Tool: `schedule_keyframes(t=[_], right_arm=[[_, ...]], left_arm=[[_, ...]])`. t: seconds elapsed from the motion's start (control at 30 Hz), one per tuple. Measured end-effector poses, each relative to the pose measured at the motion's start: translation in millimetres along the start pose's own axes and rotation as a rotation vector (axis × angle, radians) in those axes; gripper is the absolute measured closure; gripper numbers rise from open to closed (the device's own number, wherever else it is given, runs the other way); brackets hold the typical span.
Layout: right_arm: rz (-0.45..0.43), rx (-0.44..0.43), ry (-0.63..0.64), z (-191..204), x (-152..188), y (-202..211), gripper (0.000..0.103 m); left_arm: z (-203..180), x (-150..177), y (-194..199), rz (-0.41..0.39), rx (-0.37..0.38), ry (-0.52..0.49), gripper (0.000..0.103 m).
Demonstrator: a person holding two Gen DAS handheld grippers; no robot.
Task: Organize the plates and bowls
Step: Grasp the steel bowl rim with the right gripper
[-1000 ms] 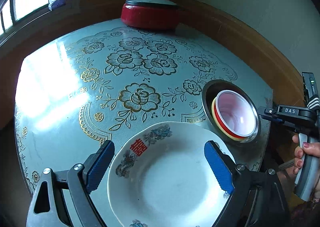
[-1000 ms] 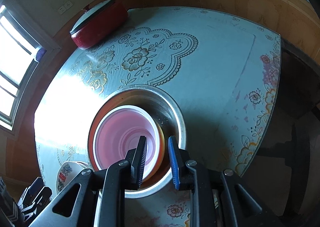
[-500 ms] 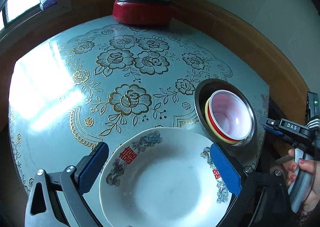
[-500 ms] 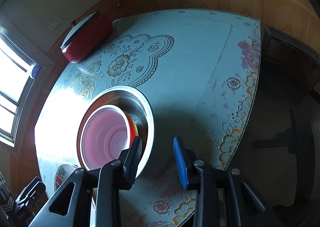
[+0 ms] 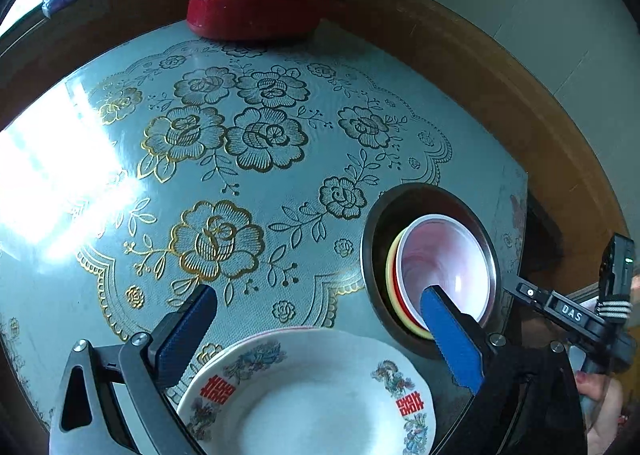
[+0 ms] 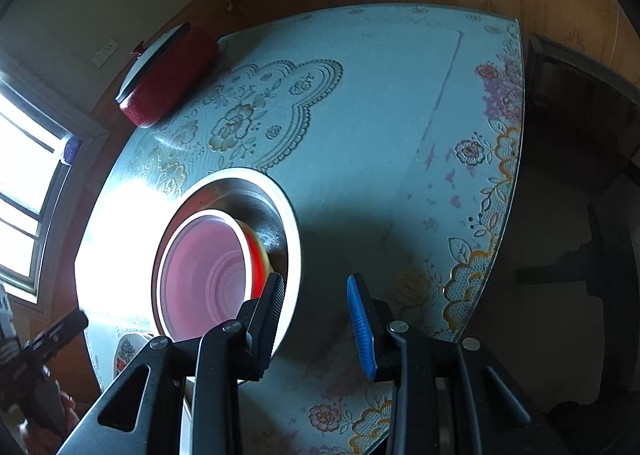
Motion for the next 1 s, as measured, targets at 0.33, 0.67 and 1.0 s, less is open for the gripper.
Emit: schedule_keyframes(t=[0.33,0.67,1.0], right_arm=[[0.104,0.019,0.279,59.4,-6.5,-11.8,0.070],[0.136,0.157,0.402,78.5,-17.7,-47.0,0.087],[0.062,0.087,0.276,77.6,-34.8,-38.7,0.084]], left_arm=[[-6.9,-16.3,-33.6,0.044,-0.032,-0.071,0.001],[5.6,-17.7,-32.0,0.032,-0.037,-0.023,0.001],[10.9,-14.9,-44.1,0.061,-0.018,-0.009,0.001]])
Point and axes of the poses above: each gripper's, at about its wrist camera, not at the fingertips, and y roughly against the way its jaws point, z to its left, x to its underside, the point moved 5 cm from there along -y, roughly the way its jaws point, and after that the axes turned 11 degrees about x, right-handed, at the moved point
